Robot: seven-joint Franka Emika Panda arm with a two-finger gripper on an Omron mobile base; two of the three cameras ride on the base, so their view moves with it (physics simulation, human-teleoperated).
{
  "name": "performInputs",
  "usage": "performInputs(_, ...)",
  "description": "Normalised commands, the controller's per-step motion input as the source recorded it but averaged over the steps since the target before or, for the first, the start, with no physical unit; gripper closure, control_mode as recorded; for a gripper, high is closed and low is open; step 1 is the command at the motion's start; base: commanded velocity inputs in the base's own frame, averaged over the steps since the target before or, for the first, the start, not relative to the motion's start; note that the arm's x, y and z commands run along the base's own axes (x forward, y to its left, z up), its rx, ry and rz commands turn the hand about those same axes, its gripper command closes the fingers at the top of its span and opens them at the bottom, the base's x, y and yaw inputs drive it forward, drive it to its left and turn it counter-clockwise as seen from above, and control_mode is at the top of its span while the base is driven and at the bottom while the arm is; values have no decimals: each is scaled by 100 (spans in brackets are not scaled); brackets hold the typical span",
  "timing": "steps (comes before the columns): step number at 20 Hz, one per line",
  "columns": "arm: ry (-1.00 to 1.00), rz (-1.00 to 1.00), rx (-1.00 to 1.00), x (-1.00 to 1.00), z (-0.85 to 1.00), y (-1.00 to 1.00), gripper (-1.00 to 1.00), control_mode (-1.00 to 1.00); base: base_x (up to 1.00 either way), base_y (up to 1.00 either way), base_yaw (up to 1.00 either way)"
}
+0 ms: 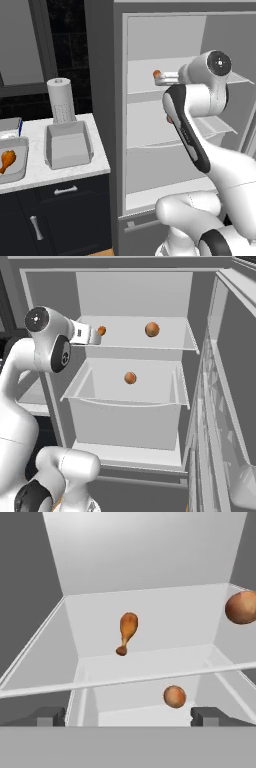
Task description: Place one onion and one chicken drumstick in each tupperware on the nearby counter, to pack two identical lunches.
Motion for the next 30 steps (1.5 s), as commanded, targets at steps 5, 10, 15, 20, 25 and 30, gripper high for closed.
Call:
performInputs(5, 1, 1, -5, 37, 6, 6, -100, -100, 0, 0, 0)
performInputs(10, 4, 1, -6, 38, -31, 0, -100, -100, 0, 0, 0)
performInputs(15, 3, 0, -4, 33, -39, 0, -100, -100, 0, 0, 0)
performInputs(20, 1, 0, -1, 15, -2, 0, -100, -100, 0, 0, 0)
performInputs(25, 12, 0, 0, 29, 0, 0, -100, -100, 0, 0, 0)
performInputs(30, 7, 0, 0, 53, 0, 0, -100, -100, 0, 0, 0)
